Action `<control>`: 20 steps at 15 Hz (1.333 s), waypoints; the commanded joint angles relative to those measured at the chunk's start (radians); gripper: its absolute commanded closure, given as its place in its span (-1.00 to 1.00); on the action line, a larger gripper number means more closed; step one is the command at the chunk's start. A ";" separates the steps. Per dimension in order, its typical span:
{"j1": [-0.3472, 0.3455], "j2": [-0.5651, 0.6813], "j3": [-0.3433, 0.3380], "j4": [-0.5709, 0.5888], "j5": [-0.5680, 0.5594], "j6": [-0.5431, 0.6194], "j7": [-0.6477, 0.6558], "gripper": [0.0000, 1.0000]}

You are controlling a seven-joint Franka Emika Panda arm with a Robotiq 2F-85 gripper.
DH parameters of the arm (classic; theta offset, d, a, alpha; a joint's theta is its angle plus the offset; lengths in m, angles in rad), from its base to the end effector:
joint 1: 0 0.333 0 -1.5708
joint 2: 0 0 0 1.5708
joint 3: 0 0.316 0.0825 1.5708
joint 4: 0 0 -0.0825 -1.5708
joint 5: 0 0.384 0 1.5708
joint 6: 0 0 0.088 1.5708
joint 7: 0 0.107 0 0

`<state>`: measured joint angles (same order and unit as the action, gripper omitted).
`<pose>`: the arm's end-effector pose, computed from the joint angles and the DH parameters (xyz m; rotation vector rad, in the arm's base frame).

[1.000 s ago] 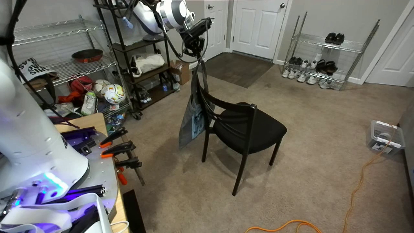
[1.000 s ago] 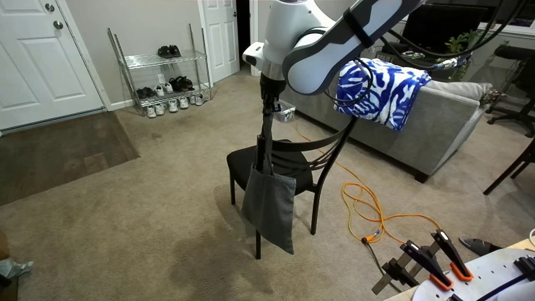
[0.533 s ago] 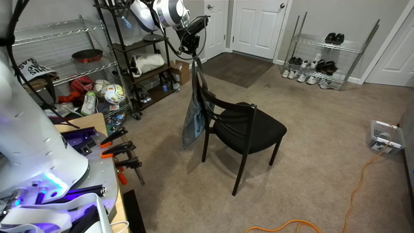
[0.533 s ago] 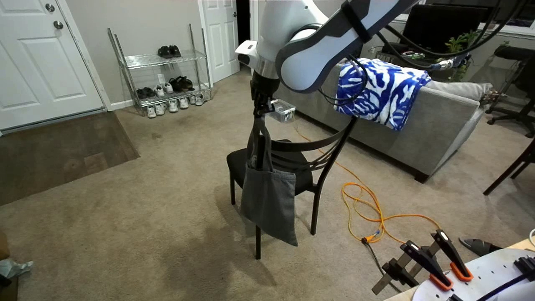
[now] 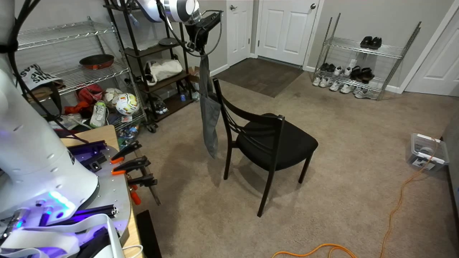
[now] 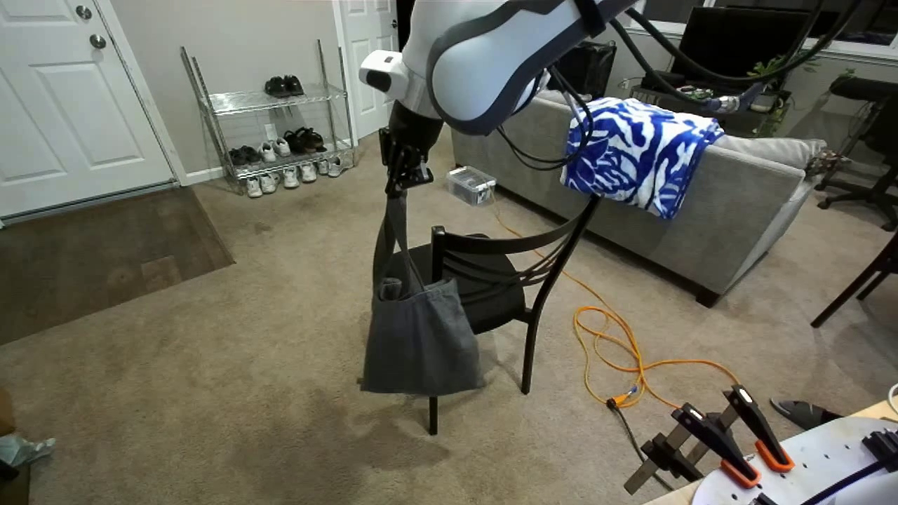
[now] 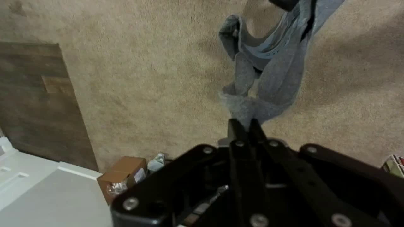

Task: Put the bag on the right side of the chair

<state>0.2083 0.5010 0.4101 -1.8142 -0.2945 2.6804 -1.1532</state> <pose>0.5682 0.3785 0.3277 1.6990 2.4344 0.6053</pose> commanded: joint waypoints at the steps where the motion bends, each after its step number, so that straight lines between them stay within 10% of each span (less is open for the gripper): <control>1: -0.063 -0.025 0.081 -0.011 0.119 -0.050 -0.182 0.96; 9: -0.031 -0.173 0.039 0.044 0.178 -0.573 -0.442 0.97; 20: -0.031 -0.317 -0.044 0.028 0.269 -0.860 -0.647 0.96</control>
<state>0.1842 0.2620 0.4055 -1.7331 -0.0796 1.8599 -1.7463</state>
